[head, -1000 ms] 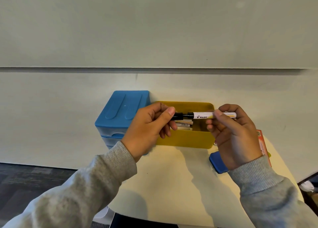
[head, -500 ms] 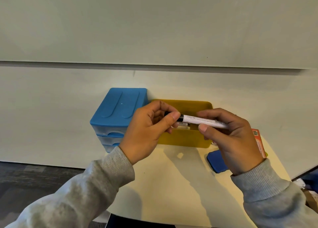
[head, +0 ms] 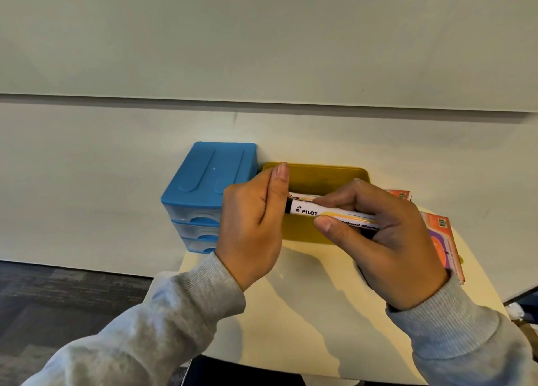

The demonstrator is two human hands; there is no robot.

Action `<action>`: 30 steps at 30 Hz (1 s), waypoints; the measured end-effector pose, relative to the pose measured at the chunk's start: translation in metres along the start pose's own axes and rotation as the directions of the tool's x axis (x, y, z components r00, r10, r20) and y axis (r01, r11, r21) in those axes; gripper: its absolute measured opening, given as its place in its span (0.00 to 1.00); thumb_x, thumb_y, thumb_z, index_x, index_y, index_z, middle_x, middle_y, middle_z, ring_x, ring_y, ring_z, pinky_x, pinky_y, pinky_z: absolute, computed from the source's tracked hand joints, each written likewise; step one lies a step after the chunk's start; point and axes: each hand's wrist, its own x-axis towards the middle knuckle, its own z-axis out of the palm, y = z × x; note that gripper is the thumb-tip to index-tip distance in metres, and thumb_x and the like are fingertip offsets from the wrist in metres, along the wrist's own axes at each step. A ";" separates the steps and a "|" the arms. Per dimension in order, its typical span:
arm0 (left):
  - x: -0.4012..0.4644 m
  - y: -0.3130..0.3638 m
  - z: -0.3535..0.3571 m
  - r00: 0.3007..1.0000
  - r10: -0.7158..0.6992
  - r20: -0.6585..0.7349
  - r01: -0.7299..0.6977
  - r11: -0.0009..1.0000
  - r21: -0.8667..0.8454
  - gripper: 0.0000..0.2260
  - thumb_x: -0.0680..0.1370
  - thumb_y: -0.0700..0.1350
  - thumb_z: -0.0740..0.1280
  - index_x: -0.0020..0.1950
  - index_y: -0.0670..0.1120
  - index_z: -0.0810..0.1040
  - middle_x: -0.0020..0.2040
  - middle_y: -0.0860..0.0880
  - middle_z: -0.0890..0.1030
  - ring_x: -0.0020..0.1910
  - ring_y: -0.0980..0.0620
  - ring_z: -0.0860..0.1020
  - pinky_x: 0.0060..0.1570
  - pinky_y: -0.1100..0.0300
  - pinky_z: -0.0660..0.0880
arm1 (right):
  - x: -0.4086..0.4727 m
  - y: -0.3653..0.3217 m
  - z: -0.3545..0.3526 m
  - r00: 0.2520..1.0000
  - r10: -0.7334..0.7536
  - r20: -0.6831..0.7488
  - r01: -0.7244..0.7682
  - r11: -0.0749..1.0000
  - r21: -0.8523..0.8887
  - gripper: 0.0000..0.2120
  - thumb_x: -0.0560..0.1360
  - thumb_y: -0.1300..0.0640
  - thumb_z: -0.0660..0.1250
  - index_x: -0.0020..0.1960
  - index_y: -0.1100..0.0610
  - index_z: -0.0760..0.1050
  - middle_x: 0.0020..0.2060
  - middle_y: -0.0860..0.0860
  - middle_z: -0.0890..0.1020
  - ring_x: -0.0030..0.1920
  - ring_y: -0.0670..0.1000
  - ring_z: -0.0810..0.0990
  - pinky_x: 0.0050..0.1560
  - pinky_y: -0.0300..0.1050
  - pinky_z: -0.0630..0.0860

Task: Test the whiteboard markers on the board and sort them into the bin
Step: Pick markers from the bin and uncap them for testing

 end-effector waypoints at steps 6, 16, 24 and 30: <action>-0.001 0.001 0.000 0.995 0.085 -0.057 -0.083 0.996 0.041 0.16 0.83 0.48 0.56 0.37 0.51 0.72 0.26 0.59 0.70 0.26 0.57 0.71 0.26 0.71 0.63 | 0.000 -0.003 0.001 0.998 0.061 0.010 -0.061 0.996 0.063 0.05 0.74 0.53 0.74 0.49 0.52 0.82 0.44 0.48 0.86 0.41 0.52 0.83 0.38 0.41 0.78; 0.001 0.000 -0.009 0.935 0.354 0.010 -0.349 0.915 0.204 0.20 0.85 0.50 0.53 0.40 0.43 0.78 0.32 0.64 0.66 0.26 0.64 0.66 0.31 0.75 0.63 | -0.007 0.008 0.007 0.769 0.479 0.424 -0.624 0.418 0.660 0.18 0.62 0.54 0.84 0.41 0.57 0.77 0.25 0.48 0.59 0.21 0.42 0.55 0.24 0.29 0.56; 0.010 -0.004 -0.015 0.926 0.364 0.095 -0.376 0.904 0.203 0.12 0.84 0.46 0.58 0.41 0.50 0.72 0.31 0.63 0.65 0.27 0.62 0.67 0.32 0.73 0.63 | -0.005 0.013 0.015 0.750 0.489 0.445 -0.642 0.379 0.667 0.13 0.67 0.54 0.79 0.41 0.56 0.76 0.26 0.48 0.59 0.22 0.43 0.55 0.23 0.32 0.52; 0.008 -0.006 -0.013 0.978 -0.132 0.160 0.186 0.898 -0.399 0.10 0.79 0.48 0.65 0.49 0.41 0.74 0.31 0.51 0.73 0.29 0.52 0.71 0.32 0.60 0.71 | 0.006 0.005 0.023 0.830 0.479 0.286 -0.529 0.512 0.677 0.04 0.75 0.56 0.66 0.45 0.57 0.78 0.27 0.50 0.61 0.25 0.46 0.54 0.26 0.39 0.49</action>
